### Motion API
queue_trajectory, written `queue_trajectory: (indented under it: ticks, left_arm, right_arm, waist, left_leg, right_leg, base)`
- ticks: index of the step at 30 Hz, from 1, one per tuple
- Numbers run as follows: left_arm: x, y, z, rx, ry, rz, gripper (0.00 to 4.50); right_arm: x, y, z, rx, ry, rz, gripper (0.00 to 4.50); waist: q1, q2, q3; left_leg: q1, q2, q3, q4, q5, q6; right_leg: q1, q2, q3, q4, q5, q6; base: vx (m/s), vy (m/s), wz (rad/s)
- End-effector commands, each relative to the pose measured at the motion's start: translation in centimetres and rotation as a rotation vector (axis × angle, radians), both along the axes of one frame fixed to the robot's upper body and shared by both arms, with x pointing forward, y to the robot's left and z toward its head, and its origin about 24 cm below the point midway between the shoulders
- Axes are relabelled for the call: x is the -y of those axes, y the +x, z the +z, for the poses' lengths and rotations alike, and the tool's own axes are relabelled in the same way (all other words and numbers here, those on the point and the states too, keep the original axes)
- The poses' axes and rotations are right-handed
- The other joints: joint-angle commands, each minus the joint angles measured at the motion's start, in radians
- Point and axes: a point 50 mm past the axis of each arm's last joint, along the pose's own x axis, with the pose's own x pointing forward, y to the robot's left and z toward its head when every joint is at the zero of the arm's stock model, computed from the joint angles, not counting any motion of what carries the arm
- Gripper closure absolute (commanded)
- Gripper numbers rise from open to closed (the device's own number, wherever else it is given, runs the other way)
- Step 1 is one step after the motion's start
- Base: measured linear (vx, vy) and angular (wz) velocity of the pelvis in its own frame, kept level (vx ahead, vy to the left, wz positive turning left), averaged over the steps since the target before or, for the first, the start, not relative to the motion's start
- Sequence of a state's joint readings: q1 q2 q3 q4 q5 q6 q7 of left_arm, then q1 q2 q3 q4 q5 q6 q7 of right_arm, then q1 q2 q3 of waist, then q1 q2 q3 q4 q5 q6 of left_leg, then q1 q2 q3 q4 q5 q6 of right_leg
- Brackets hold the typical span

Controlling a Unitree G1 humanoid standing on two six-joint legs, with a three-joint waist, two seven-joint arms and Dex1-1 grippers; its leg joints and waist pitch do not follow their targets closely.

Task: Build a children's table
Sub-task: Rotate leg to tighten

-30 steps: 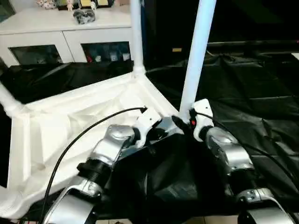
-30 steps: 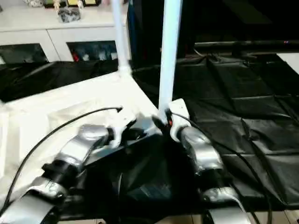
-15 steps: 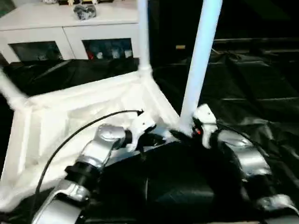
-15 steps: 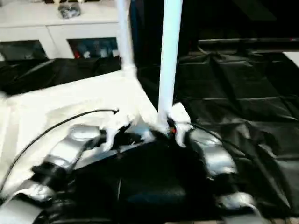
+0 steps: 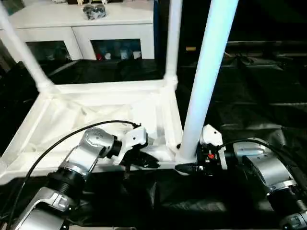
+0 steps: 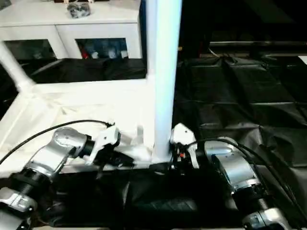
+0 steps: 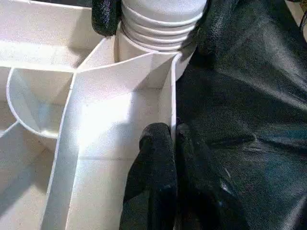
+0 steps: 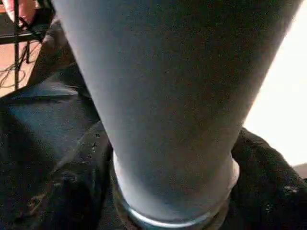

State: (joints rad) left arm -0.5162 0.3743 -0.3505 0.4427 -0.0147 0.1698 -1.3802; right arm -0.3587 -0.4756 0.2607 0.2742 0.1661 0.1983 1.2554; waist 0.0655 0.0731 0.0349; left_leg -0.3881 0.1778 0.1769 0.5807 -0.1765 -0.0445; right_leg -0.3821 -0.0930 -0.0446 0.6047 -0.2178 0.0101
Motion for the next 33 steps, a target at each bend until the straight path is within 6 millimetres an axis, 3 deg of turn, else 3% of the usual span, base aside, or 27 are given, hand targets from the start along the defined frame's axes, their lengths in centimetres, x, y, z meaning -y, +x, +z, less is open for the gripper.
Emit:
queue_trajectory:
  ticks: [1, 9, 11, 13, 14, 15, 18, 20, 22, 24, 25, 26, 27, 31, 33]
  left_arm:
    - [1.6, -0.5, 0.5, 0.011, -0.040, -0.102, 4.50]
    - [2.4, -0.4, 0.3, 0.032, -0.075, -0.054, 4.50]
    - [3.0, 0.0, 0.2, 0.049, -0.082, 0.006, 4.50]
    - [3.4, 0.4, 0.1, 0.060, -0.076, 0.059, 4.50]
    - [3.8, 0.9, 0.0, 0.065, -0.071, 0.122, 4.50]
    - [4.3, 1.4, -0.1, 0.082, -0.069, 0.177, 4.50]
    - [5.5, 2.3, -0.2, 0.111, -0.056, 0.299, 4.50]
    - [6.1, 3.0, -0.2, 0.128, -0.048, 0.385, 4.50]
    - [6.9, 3.5, -0.2, 0.138, -0.047, 0.466, 4.50]
    - [7.5, 3.7, -0.2, 0.144, -0.050, 0.505, 4.50]
    - [7.7, 3.7, -0.2, 0.144, -0.055, 0.513, 4.50]
    - [7.8, 3.7, -0.2, 0.144, -0.055, 0.514, 4.50]
    - [8.1, 3.7, -0.1, 0.148, -0.060, 0.518, 4.50]
    - [8.1, 3.4, 0.0, 0.141, -0.076, 0.468, 4.50]
    - [7.7, 2.7, 0.2, 0.129, -0.103, 0.366, 4.50]
  right_arm:
    - [-1.2, -0.7, -0.4, -0.029, -0.008, 0.064, 1.35]
    - [-1.7, -0.4, -0.9, -0.001, 0.006, -0.007, 1.72]
    - [-2.0, 0.5, -1.3, 0.025, 0.017, -0.126, 1.73]
    - [-2.1, 1.3, -1.6, 0.052, 0.017, -0.228, 1.74]
    - [-2.0, 2.3, -2.2, 0.053, 0.005, -0.364, 1.74]
    - [-2.0, 2.9, -2.6, 0.042, -0.001, -0.466, 1.74]
    - [-2.4, 3.6, -3.5, 0.014, -0.003, -0.619, 1.75]
    - [-3.0, 3.9, -3.9, 0.007, -0.008, -0.703, 1.75]
    - [-3.9, 4.3, -4.4, 0.009, -0.033, -0.799, 1.75]
    - [-5.0, 4.5, -4.6, 0.032, -0.054, -0.831, 1.75]
    - [-5.6, 4.6, -4.5, 0.054, -0.053, -0.811, 1.75]
    - [-5.7, 4.6, -4.5, 0.057, -0.053, -0.808, 1.75]
    - [-6.5, 4.7, -4.4, 0.074, -0.037, -0.785, 1.41]
    - [-6.6, 4.7, -3.9, 0.037, 0.010, -0.760, 1.20]
    - [-6.0, 4.8, -3.2, 0.068, 0.015, -0.685, 0.96]
  waist:
    - [-0.002, -0.013, -0.052]
    - [-0.003, -0.009, -0.052]
    - [-0.008, -0.011, -0.048]
    - [-0.015, -0.012, -0.044]
    - [-0.016, -0.009, -0.044]
    - [-0.029, -0.010, -0.040]
    - [-0.043, -0.006, -0.040]
    - [-0.041, -0.010, -0.041]
    - [-0.044, 0.002, -0.042]
    - [-0.044, -0.003, -0.043]
    - [-0.043, 0.008, -0.043]
    - [-0.045, 0.003, -0.043]
    - [-0.044, 0.001, -0.045]
    - [-0.043, 0.005, -0.047]
    - [-0.042, -0.004, -0.050]
  left_leg:
    - [0.019, 0.052, -0.011, -0.068, -0.201, 0.085]
    - [0.020, 0.051, -0.011, -0.067, -0.207, 0.077]
    - [0.019, 0.049, -0.010, -0.069, -0.234, 0.063]
    - [0.023, 0.047, -0.014, -0.075, -0.292, 0.030]
    - [0.024, 0.047, -0.015, -0.076, -0.301, 0.022]
    - [0.025, 0.043, -0.018, -0.079, -0.346, -0.005]
    - [0.025, 0.041, -0.021, -0.081, -0.367, -0.020]
    - [0.027, 0.040, -0.021, -0.080, -0.371, -0.015]
    - [0.025, 0.038, -0.020, -0.079, -0.365, -0.020]
    - [0.025, 0.036, -0.020, -0.080, -0.368, -0.018]
    - [0.025, 0.036, -0.022, -0.079, -0.371, -0.017]
    - [0.023, 0.037, -0.020, -0.080, -0.378, -0.015]
    - [0.023, 0.036, -0.020, -0.079, -0.374, -0.005]
    - [0.019, 0.037, -0.019, -0.078, -0.345, 0.017]
    - [0.014, 0.038, -0.020, -0.078, -0.327, 0.026]
  right_leg:
    - [0.037, -0.049, 0.030, -0.065, -0.066, -0.281]
    - [0.036, -0.049, 0.030, -0.065, -0.075, -0.279]
    - [0.034, -0.050, 0.032, -0.070, -0.113, -0.275]
    - [0.032, -0.051, 0.032, -0.079, -0.217, -0.253]
    - [0.031, -0.052, 0.033, -0.079, -0.234, -0.248]
    - [0.027, -0.051, 0.032, -0.084, -0.308, -0.231]
    - [0.025, -0.050, 0.034, -0.093, -0.341, -0.206]
    - [0.024, -0.049, 0.034, -0.094, -0.341, -0.197]
    - [0.022, -0.047, 0.033, -0.093, -0.309, -0.202]
    - [0.022, -0.047, 0.033, -0.096, -0.319, -0.195]
    - [0.022, -0.048, 0.032, -0.094, -0.320, -0.193]
    - [0.021, -0.048, 0.032, -0.098, -0.321, -0.191]
    - [0.022, -0.048, 0.032, -0.098, -0.309, -0.188]
    - [0.025, -0.047, 0.032, -0.095, -0.273, -0.191]
    - [0.030, -0.048, 0.031, -0.093, -0.253, -0.193]
  base:
    - [0.000, 0.000, 0.00]
    - [0.000, 0.000, 0.00]
    - [0.000, 0.000, 0.00]
    - [0.000, 0.000, 0.00]
    - [0.000, 0.000, 0.00]
    - [0.000, 0.000, 0.00]
    - [0.000, 0.000, 0.00]
    - [0.000, 0.000, 0.00]
    - [0.000, 0.000, 0.00]
    - [0.000, 0.000, 0.00]
    - [0.000, 0.000, 0.00]
    - [0.000, 0.000, 0.00]
    - [0.000, 0.000, 0.00]
    - [0.000, 0.000, 0.00]
    - [0.000, 0.000, 0.00]
